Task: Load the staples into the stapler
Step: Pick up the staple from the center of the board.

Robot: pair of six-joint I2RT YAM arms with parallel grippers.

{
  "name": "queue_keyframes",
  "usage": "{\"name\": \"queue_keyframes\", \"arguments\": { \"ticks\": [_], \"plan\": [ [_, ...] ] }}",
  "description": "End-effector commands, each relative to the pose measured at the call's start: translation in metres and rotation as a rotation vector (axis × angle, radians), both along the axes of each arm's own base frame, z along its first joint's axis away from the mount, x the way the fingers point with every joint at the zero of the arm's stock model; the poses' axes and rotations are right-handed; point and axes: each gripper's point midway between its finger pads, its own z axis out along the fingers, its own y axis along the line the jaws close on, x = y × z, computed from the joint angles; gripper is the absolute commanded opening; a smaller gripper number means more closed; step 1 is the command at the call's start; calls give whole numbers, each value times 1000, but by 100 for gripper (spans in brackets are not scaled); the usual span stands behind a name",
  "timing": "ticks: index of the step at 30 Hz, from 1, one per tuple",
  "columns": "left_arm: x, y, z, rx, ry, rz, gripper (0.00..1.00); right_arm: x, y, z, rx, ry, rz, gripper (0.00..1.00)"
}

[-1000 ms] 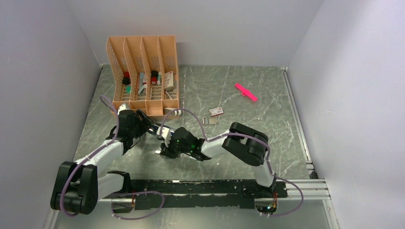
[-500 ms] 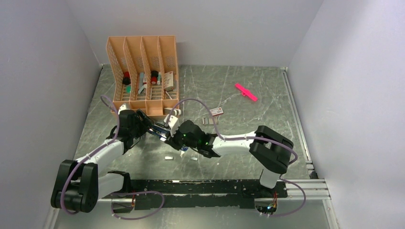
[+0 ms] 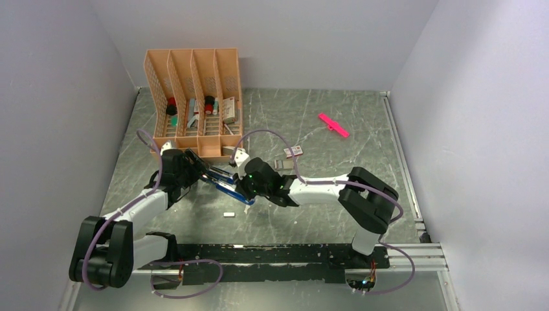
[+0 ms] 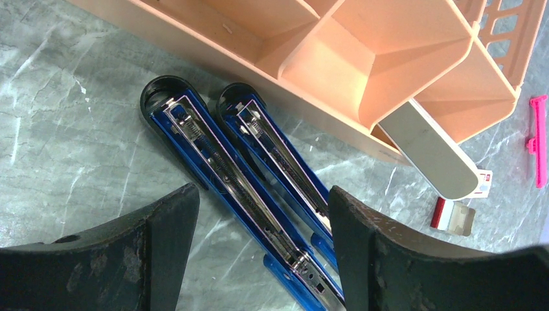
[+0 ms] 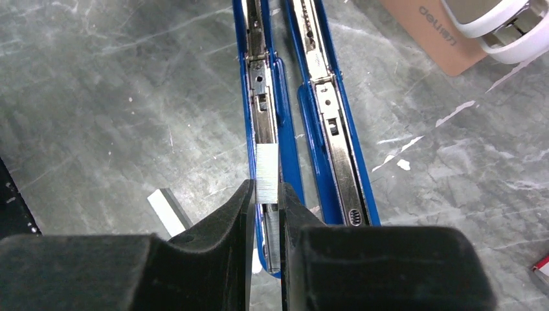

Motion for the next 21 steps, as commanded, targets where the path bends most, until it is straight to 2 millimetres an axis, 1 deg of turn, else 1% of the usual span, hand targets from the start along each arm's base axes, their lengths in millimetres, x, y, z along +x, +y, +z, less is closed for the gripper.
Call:
{"name": "queue_keyframes", "arguments": {
  "ticks": [1,4,7,8,9,21],
  "plan": [
    [9,-3,10,-5,-44,-6,77,8,3,2,-4,32,-15,0],
    [10,-3,10,-6,-44,-6,77,7,7,1,-13,50,2,0],
    [10,-3,10,-5,-44,-6,77,3,7,-5,-25,72,14,0],
    [10,-3,10,-5,-45,-7,77,7,15,6,-1,61,18,0],
    [9,-3,10,-5,-44,-7,77,7,15,6,0,64,19,0],
    [10,-4,10,-7,-48,-9,77,10,16,0,-14,82,-11,0]
  ]
}}
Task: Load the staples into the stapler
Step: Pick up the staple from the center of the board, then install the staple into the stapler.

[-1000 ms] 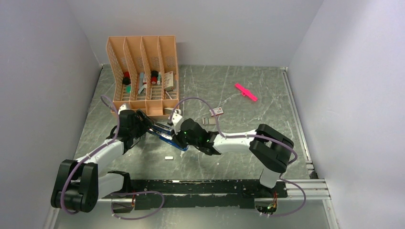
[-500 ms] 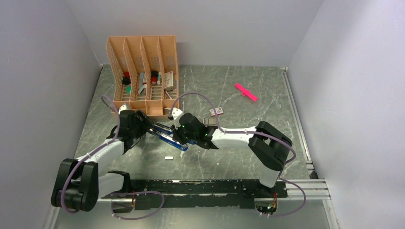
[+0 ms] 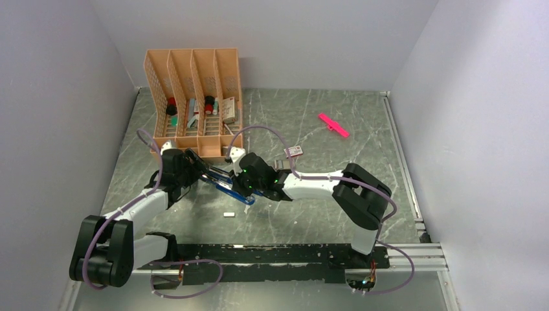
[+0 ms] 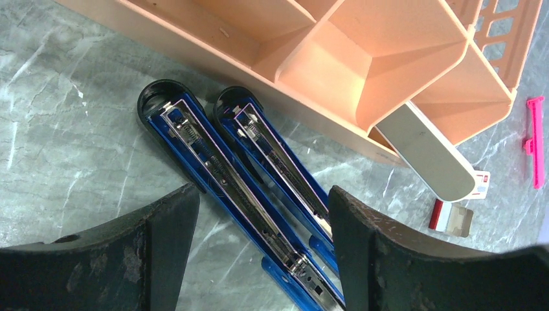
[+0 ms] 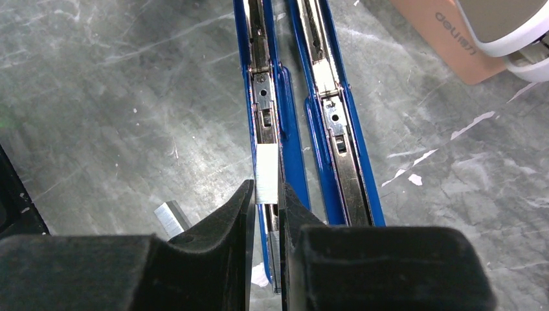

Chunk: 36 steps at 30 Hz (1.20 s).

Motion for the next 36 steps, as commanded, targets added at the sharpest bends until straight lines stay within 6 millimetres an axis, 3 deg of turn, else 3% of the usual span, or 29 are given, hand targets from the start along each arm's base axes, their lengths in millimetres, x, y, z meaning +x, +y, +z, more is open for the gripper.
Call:
{"name": "queue_keyframes", "arguments": {
  "ticks": [1,36],
  "plan": [
    [7,-3,9,-6,-40,-9,77,4,4,-1,-2,16,-20,0],
    [7,-3,9,-6,-40,-9,77,-1,2,-24,-120,56,42,0]
  ]
}}
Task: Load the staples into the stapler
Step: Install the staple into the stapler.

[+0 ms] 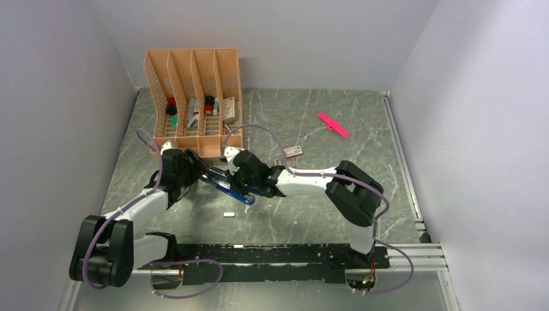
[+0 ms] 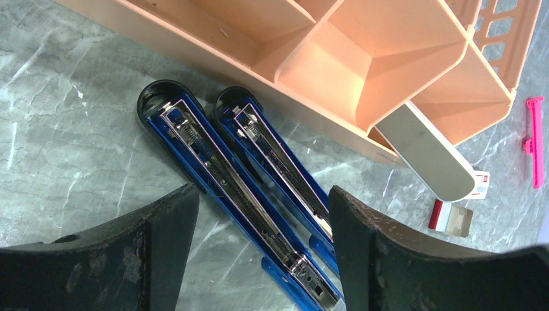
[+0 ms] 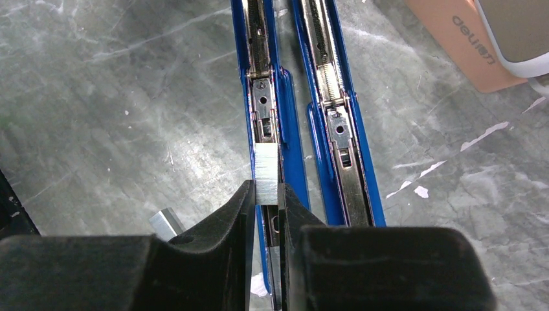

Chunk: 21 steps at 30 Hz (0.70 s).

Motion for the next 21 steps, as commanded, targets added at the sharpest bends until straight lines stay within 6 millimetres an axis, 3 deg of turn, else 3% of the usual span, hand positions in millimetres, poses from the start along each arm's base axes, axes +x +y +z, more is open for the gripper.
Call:
{"name": "queue_keyframes", "arguments": {
  "ticks": [1,12,21],
  "plan": [
    [7,-3,9,-6,-39,-10,77,-3,-6,-12,-64,15,31,0],
    [7,-4,9,-7,-39,-10,77,4,-11,-5,-66,30,57,0],
    [7,-3,9,-5,-38,-9,78,-1,-9,-12,-81,64,99,0]
  ]
}}
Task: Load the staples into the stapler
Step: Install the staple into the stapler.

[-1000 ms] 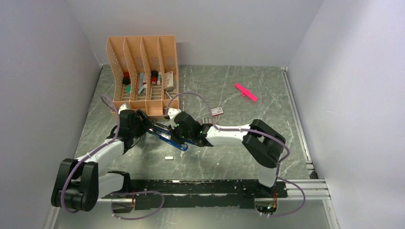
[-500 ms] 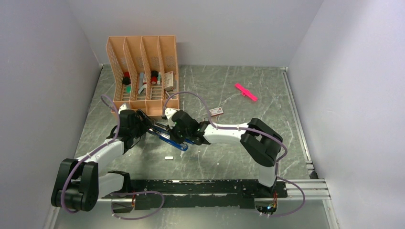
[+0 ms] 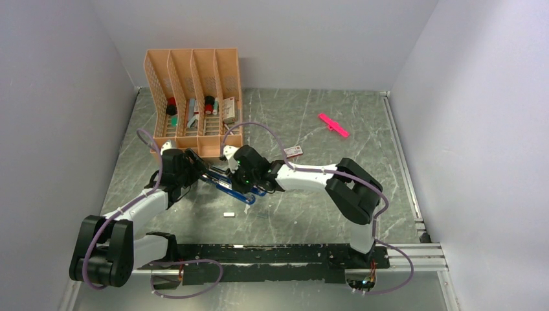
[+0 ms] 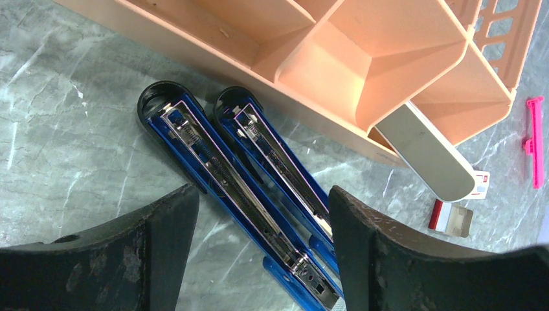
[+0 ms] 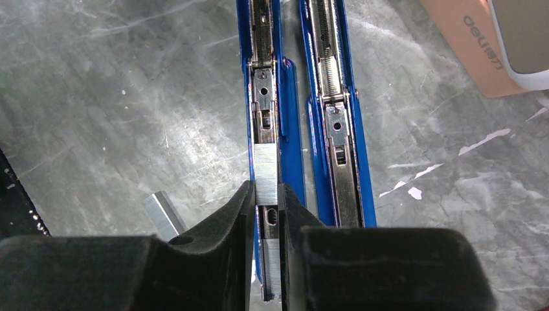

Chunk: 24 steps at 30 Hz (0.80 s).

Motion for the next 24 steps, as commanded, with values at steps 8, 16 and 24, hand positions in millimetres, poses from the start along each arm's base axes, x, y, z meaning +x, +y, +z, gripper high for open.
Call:
{"name": "queue_keyframes", "arguments": {
  "ticks": [8,16,24],
  "plan": [
    [8,-3,9,-6,-40,-9,77,-2,-7,-16,-60,28,20,5],
    [8,-4,10,-6,-41,-9,77,-3,-7,-14,-56,26,26,23],
    [8,-4,10,-7,-42,-10,77,-1,-6,-5,-39,8,18,32]
  ]
}}
